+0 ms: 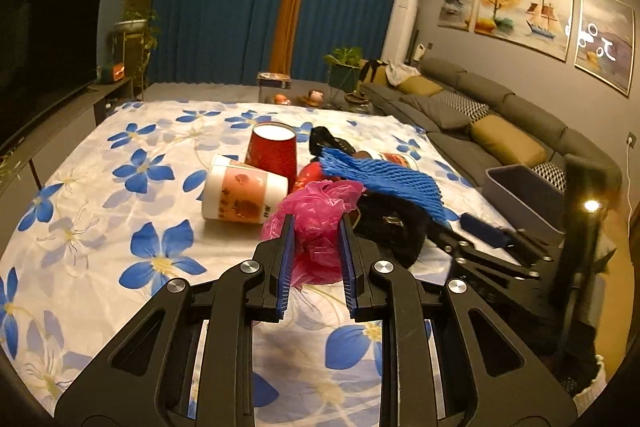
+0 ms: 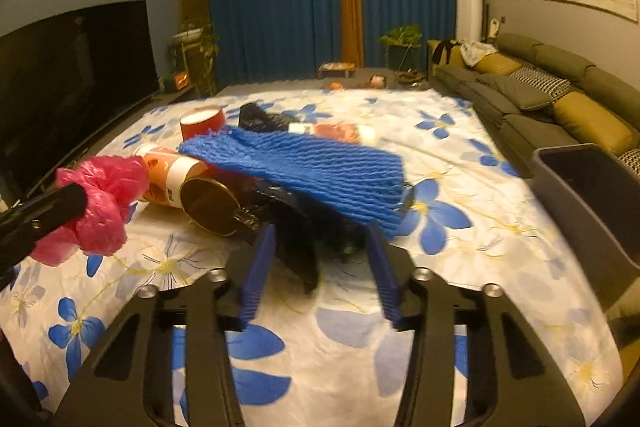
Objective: Collect trash
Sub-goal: 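Grasp the pink bag with the left tool while the right tool grasps the black bag, then carry the pink bag and black bag with both tools over the grey bin, then open both tools to drop the two bags into the bin, then move both tools back toward the cups and net on the bed, then grasp the blue foam net with the right tool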
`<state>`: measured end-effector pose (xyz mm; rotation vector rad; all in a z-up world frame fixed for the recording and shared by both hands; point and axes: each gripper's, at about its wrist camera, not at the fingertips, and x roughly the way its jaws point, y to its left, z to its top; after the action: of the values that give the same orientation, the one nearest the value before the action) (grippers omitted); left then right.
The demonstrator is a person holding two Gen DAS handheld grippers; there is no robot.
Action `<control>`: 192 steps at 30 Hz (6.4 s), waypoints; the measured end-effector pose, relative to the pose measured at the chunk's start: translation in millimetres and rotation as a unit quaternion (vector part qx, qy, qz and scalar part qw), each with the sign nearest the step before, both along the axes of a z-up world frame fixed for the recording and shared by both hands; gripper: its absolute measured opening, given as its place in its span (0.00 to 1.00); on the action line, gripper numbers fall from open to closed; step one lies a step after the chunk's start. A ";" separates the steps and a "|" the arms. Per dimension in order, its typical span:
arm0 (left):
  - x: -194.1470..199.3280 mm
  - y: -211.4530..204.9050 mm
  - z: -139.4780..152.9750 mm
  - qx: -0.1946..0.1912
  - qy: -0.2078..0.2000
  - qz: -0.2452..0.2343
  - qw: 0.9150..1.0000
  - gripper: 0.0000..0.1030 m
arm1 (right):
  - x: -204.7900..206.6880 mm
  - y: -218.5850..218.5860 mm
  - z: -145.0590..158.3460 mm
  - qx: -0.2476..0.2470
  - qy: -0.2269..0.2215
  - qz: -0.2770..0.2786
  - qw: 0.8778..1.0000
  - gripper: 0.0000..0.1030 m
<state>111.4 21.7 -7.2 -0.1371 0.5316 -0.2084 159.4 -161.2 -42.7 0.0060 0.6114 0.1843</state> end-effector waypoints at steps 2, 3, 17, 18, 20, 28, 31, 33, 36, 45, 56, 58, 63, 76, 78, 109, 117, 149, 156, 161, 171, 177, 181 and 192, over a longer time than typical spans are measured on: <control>0.5 1.7 0.1 -0.005 0.000 0.000 1.000 0.20 | 6.5 4.0 -4.1 -0.002 0.011 0.004 1.000 0.29; 1.0 2.1 -0.1 -0.006 0.001 -0.001 1.000 0.20 | 9.4 6.0 -5.5 -0.004 0.014 0.006 1.000 0.25; 4.2 1.0 -5.1 -0.015 0.006 -0.002 1.000 0.20 | -37.4 -2.1 24.3 -0.001 -0.038 0.049 0.998 0.01; 3.7 -0.1 -5.0 -0.016 0.006 -0.002 1.000 0.20 | -43.1 -3.6 30.5 0.002 -0.048 0.052 0.998 0.01; 1.6 -2.4 -3.6 -0.017 0.005 -0.004 1.000 0.20 | -55.6 -7.2 42.3 0.005 -0.067 0.055 0.996 0.01; -9.9 -10.2 6.6 -0.012 -0.008 -0.007 1.000 0.20 | -88.2 -36.4 72.4 0.033 -0.106 0.040 0.993 0.00; -14.6 -14.9 10.1 -0.010 -0.013 -0.011 1.000 0.20 | -96.1 -48.4 81.9 0.038 -0.120 0.025 0.992 0.00; -17.6 -18.3 12.7 -0.008 -0.017 -0.013 1.000 0.20 | -100.2 -57.4 87.1 0.044 -0.125 0.017 0.991 0.01; -21.9 -23.0 16.2 -0.006 -0.023 -0.016 1.000 0.20 | -106.9 -71.6 96.3 0.050 -0.136 0.003 0.989 0.01; -26.7 -46.2 20.0 0.003 -0.028 -0.037 0.999 0.20 | -114.4 -104.4 109.7 0.062 -0.158 -0.026 0.985 0.01; -22.1 -94.5 27.3 0.014 -0.038 -0.091 0.995 0.20 | -113.6 -133.3 112.0 0.062 -0.166 -0.053 0.983 0.01; -18.6 -103.3 28.8 0.011 -0.038 -0.103 0.994 0.20 | -114.2 -139.4 112.3 0.061 -0.168 -0.058 0.982 0.01; -7.4 -131.2 32.7 0.008 -0.037 -0.133 0.990 0.20 | -113.6 -151.9 111.2 0.054 -0.172 -0.077 0.981 0.01; 22.1 -236.6 71.8 0.009 -0.100 -0.222 0.970 0.20 | -96.5 -219.6 119.0 0.037 -0.190 -0.176 0.965 0.01; 31.6 -256.9 73.7 0.004 -0.103 -0.235 0.967 0.20 | -92.1 -232.0 117.0 0.037 -0.187 -0.189 0.963 0.01; 116.3 -376.9 35.3 -0.010 -0.061 -0.300 0.952 0.20 | -47.4 -296.3 90.2 0.041 -0.153 -0.252 0.955 0.01; 122.1 -384.6 30.2 -0.014 -0.056 -0.305 0.951 0.22 | -42.7 -299.5 89.0 0.045 -0.149 -0.261 0.953 0.08; 39.3 -114.6 18.8 0.019 -0.077 0.008 0.997 0.90 | -81.9 -179.6 81.2 0.045 -0.161 -0.173 0.971 0.91; 10.8 -41.0 10.4 0.042 -0.083 0.091 0.991 0.90 | -62.5 -106.7 58.3 0.035 -0.116 -0.088 0.989 0.91; 3.6 -6.7 9.9 0.020 -0.079 0.114 0.990 0.90 | -53.2 -48.5 34.3 0.013 -0.083 -0.032 0.996 0.90; 4.2 20.4 3.6 0.012 -0.070 0.126 0.989 0.90 | -17.2 2.3 -4.3 -0.040 -0.011 0.023 0.999 0.66; 10.6 24.8 -1.9 0.011 -0.062 0.124 0.990 0.90 | -2.4 20.3 -12.9 -0.068 0.023 0.047 0.996 0.55; 13.3 20.9 -4.1 0.016 -0.060 0.115 0.991 0.90 | 11.1 29.9 -22.9 -0.090 0.051 0.052 0.993 0.34; 35.1 -2.7 -15.3 0.045 -0.035 0.061 0.996 0.87 | -1.2 8.0 -8.5 -0.054 0.030 0.038 0.997 0.05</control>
<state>146.5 19.0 -22.5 -0.0731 0.4599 -0.0700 158.2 -153.2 -51.2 -0.1160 0.6811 0.2256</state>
